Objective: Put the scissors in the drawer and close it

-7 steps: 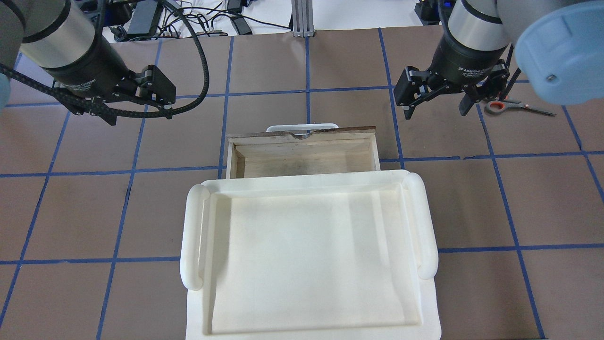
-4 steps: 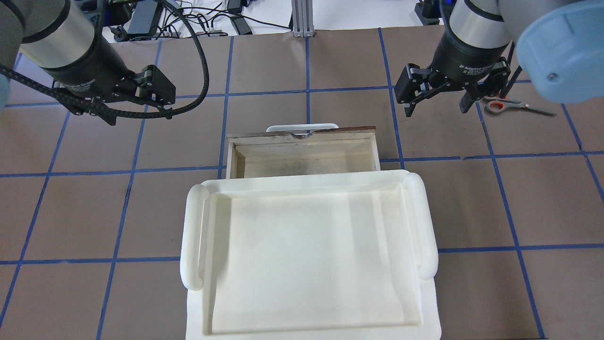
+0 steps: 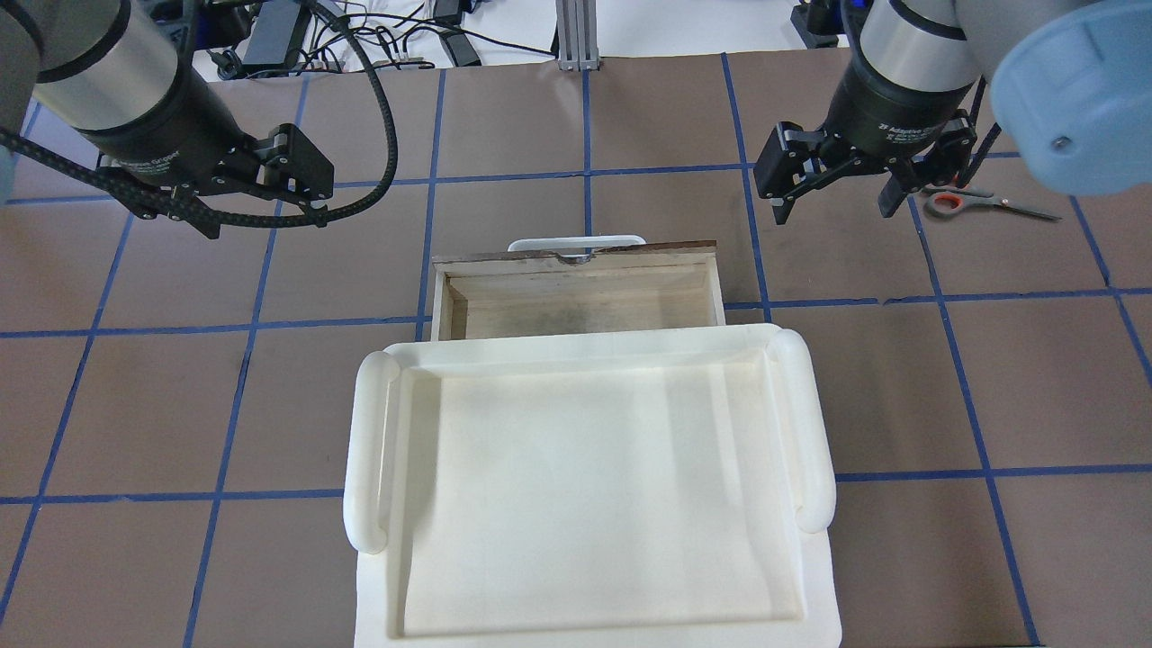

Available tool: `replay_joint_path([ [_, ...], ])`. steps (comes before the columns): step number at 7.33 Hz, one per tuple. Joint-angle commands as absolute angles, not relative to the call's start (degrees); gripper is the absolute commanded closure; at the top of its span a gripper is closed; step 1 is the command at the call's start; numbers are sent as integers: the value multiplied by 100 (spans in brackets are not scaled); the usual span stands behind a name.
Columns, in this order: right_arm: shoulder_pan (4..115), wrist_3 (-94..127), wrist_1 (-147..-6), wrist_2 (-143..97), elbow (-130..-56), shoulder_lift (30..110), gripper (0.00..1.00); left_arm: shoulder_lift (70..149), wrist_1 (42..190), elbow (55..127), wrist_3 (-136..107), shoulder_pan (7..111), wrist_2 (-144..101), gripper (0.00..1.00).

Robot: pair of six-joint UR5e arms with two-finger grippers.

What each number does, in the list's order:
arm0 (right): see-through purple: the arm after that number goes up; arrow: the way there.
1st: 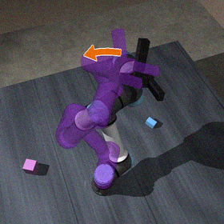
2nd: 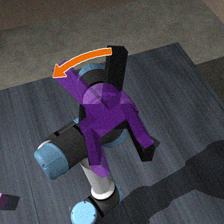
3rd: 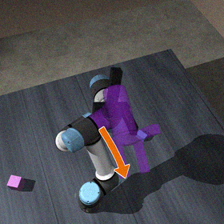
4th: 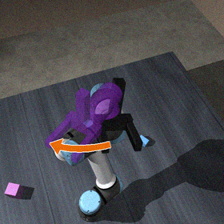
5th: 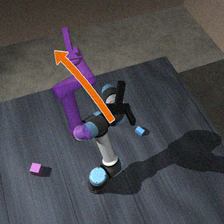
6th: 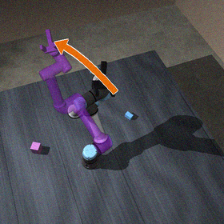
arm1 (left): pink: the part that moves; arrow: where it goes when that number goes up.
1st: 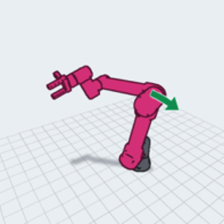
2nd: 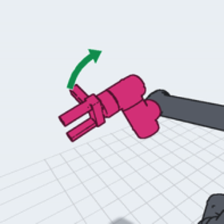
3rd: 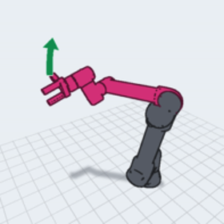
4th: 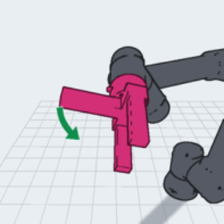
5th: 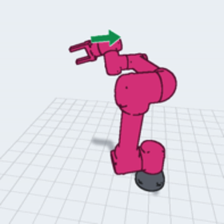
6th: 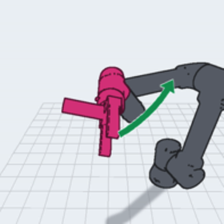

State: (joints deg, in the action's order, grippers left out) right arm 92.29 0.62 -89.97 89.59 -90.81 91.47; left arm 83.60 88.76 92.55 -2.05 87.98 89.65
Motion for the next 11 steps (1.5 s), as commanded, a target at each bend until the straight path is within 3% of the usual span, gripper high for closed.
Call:
replay_joint_path([
  [1, 9237, 53, -8956, 8930, -9097, 9202, 0, 8358, 8877, 9255, -202, 8798, 8965, 0],
  [11, 9097, -629, -9113, 8904, -9088, 9150, 0, 8306, 8877, 9255, -193, 8798, 8982, 0],
])
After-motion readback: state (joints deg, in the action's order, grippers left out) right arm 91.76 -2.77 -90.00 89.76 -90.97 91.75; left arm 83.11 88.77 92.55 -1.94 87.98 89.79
